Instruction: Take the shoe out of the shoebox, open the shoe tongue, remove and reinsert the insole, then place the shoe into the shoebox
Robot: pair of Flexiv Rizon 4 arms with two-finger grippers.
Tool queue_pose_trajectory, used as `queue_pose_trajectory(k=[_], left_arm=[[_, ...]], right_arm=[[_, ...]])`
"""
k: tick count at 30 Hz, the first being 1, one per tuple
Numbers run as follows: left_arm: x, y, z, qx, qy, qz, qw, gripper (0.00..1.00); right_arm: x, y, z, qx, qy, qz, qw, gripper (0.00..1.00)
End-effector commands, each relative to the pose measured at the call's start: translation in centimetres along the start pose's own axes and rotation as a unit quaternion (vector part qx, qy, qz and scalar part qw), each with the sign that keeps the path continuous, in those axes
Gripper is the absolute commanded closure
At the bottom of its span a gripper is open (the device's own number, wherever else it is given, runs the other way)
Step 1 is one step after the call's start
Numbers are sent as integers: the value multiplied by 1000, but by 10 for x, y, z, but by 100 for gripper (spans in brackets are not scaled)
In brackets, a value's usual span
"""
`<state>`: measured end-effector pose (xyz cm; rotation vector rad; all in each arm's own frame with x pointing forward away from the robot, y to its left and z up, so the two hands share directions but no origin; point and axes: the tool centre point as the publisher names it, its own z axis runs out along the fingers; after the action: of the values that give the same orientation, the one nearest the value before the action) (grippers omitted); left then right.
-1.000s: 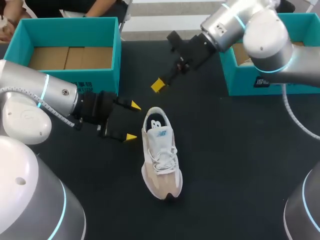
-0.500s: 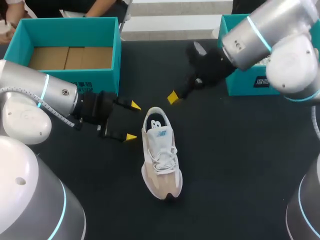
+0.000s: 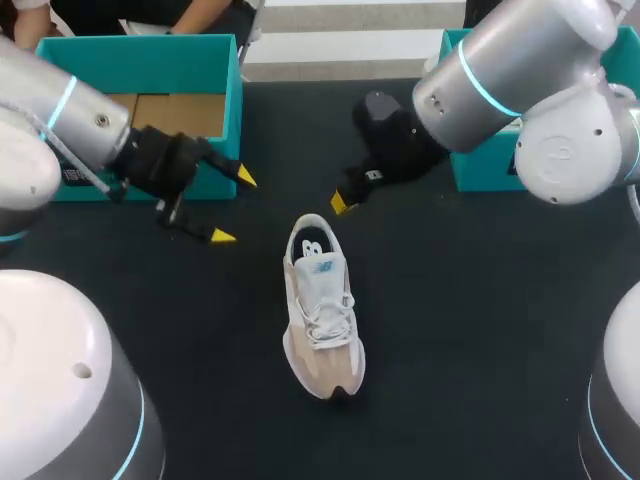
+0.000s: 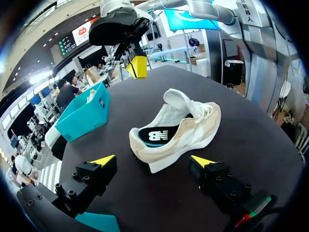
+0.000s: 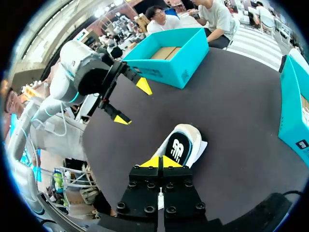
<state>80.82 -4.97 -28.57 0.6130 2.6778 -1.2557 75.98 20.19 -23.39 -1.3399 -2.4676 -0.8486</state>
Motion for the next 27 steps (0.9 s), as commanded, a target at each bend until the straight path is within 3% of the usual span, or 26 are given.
queue_pose_trajectory(k=[1,8,12,13,15,17,20,22,23,27], left_arm=[[-9,1,-50,-9,34,10,999,0],[-22,16,-83,-26,23,25,999,0],[-24,20,-87,-30,22,25,999,0],[-24,24,-95,-28,26,27,999,0],[-23,24,-101,-23,30,30,999,0],[-20,23,-103,-14,36,33,999,0],[-18,23,-106,-9,38,36,999,0],[-18,23,-106,-9,38,36,999,0],[-15,23,-109,-9,38,38,999,0],[-12,20,-112,-7,44,39,998,0]], right_arm=[[3,1,0,1,-41,1,999,100],[3,1,0,1,-41,1,999,100],[1,1,2,5,-51,5,999,100],[-4,7,17,23,-112,32,993,100],[-6,11,25,39,-162,56,984,100],[-7,13,33,30,-191,74,978,100],[-8,13,43,49,-228,88,968,100],[-8,13,43,49,-228,88,968,100],[-9,11,52,39,-256,104,960,100],[-12,7,67,21,-285,121,951,100]])
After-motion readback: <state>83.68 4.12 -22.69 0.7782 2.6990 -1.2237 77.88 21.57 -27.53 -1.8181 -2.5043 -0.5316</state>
